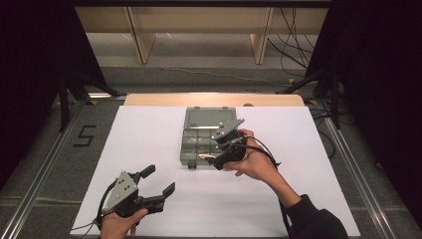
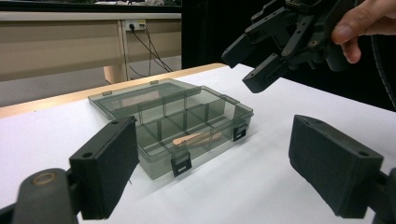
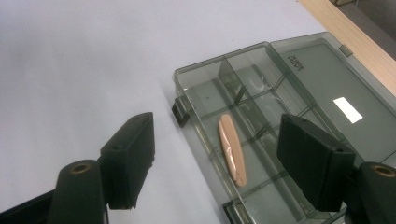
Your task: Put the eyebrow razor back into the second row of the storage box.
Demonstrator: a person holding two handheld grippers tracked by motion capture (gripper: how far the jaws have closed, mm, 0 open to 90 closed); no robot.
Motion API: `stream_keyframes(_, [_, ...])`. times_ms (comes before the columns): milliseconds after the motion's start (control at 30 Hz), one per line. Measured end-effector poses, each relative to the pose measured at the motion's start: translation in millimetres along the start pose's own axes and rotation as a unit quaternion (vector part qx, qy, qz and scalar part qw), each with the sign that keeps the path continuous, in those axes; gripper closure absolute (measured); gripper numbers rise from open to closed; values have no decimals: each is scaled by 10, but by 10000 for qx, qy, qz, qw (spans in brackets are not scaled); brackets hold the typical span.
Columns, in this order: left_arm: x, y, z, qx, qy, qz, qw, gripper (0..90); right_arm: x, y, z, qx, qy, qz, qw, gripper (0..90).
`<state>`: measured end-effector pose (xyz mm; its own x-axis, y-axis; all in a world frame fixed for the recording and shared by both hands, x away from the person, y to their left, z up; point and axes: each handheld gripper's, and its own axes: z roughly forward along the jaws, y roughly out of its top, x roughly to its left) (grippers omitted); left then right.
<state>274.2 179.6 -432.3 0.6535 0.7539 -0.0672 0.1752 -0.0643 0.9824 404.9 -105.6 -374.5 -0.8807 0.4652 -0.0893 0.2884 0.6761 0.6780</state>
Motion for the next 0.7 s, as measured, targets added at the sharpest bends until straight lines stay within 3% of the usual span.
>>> stream_keyframes(333, [2, 0, 3, -36, -20, 5, 10000, 156, 60, -128, -50, -300, -33, -8, 9995, 289])
stream_keyframes(700, [-1, 6, -4, -46, -21, 16, 10000, 156, 122, -196, -104, -384, -32, 42, 9992, 285])
